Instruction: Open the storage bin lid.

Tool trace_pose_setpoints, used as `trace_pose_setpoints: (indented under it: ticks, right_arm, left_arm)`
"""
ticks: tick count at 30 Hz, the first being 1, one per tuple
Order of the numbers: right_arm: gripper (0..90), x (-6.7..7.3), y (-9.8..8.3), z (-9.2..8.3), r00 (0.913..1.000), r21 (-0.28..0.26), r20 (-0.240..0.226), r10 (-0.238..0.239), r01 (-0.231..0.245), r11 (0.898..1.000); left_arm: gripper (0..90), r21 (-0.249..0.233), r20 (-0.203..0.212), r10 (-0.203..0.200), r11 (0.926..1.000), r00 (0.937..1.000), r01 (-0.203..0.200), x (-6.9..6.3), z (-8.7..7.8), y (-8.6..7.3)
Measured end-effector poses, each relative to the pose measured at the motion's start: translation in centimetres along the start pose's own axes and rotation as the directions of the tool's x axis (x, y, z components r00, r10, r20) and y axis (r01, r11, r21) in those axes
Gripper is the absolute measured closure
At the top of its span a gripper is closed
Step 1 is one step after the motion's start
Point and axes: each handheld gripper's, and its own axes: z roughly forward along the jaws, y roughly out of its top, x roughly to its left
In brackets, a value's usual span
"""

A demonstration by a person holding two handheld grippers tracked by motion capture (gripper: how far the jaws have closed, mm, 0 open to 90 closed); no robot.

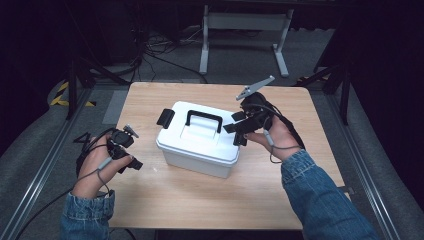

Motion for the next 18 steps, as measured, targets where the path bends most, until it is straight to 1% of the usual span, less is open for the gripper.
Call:
trace_pose_setpoints:
  ticks: [3,6,8,10,12,16,17,18]
  right_arm:
    - [48.2,-0.3,0.9,0.9,0.9998,0.013,-0.018,0.006,-0.005,1.0]
    - [48.4,-0.5,1.6,1.7,0.9994,0.016,-0.033,0.009,-0.009,1.0]
    - [48.3,-0.5,1.7,1.9,0.9994,0.023,-0.031,0.016,-0.015,1.0]
    - [48.4,-0.8,2.3,2.7,0.9992,0.039,-0.035,0.022,-0.021,0.999]
    - [48.3,-0.9,2.7,3.1,0.9992,0.05,-0.03,0.026,-0.025,0.998]
    - [47.6,-1.0,3.1,3.7,0.9989,0.053,-0.034,0.032,-0.03,0.998]
    - [47.5,-0.9,3.5,4.3,0.9988,0.074,-0.033,0.038,-0.035,0.997]
    - [47.6,-0.9,3.6,4.4,0.999,0.079,-0.03,0.034,-0.031,0.996]
  left_arm:
    - [26.5,0.0,0.004,-0.006,1.0,1.0,0.006,0.1,0.0,-0.1]
    - [26.5,-0.001,0.007,-0.012,0.9999,0.9999,0.012,0.1,0.0,-0.2]
    - [26.5,-0.001,0.007,-0.011,0.9999,0.9999,0.011,0.1,0.0,-0.1]
    - [26.5,0.003,0.006,-0.008,1.0,1.0,0.008,0.1,0.0,-0.1]
    - [26.5,0.002,0.007,-0.009,1.0,0.9999,0.009,0.1,0.0,-0.1]
    - [26.5,0.001,0.008,-0.009,1.0,0.9999,0.009,0.1,0.0,-0.1]
    - [26.5,0.001,0.009,-0.009,1.0,0.9999,0.009,0.1,0.0,-0.1]
    - [26.5,0.001,0.008,-0.008,1.0,0.9999,0.008,0.1,0.0,-0.1]
